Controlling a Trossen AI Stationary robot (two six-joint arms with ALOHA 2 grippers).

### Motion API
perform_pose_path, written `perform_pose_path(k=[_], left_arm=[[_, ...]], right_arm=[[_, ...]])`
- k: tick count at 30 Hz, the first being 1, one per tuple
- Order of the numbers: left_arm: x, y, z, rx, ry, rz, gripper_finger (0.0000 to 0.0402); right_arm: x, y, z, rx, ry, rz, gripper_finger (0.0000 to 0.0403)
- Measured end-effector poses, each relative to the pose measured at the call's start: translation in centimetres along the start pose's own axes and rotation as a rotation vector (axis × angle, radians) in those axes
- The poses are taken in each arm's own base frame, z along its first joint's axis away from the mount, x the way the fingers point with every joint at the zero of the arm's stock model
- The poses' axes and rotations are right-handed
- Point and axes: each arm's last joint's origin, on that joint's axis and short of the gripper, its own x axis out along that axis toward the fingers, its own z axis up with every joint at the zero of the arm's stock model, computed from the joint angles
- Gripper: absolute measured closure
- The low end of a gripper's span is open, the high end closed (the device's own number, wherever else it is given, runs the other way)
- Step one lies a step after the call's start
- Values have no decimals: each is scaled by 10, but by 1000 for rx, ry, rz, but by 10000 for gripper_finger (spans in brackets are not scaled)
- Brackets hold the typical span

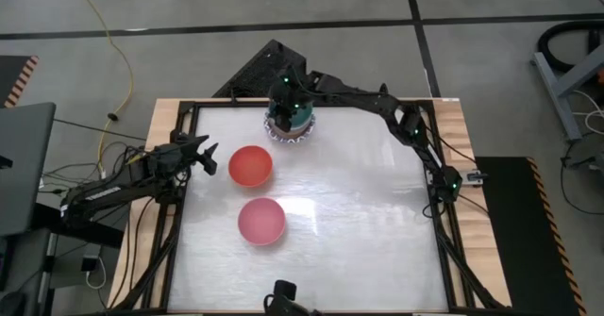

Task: Nest bowls inside each other
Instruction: Stack the green bowl onto the stack of bowls, then stack the orange bowl onto the stack of bowls

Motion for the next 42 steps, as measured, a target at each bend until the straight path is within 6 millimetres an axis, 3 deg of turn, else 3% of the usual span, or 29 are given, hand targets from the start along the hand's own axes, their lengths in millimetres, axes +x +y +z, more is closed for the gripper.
perform_pose_path(k=[11,16,30,36,42], left_arm=[[0,0,0,0,0,0,212],[0,0,0,0,0,0,212],[0,0,0,0,0,0,212],[0,0,0,0,0,0,212],[0,0,0,0,0,0,212]], right_arm=[[-1,1,1,7,-11,27,356],[3,12,4,-2,-24,91,356],[21,86,12,-98,-19,235,356],[32,120,10,-253,6,96,356],[37,140,9,-356,27,-35,356]])
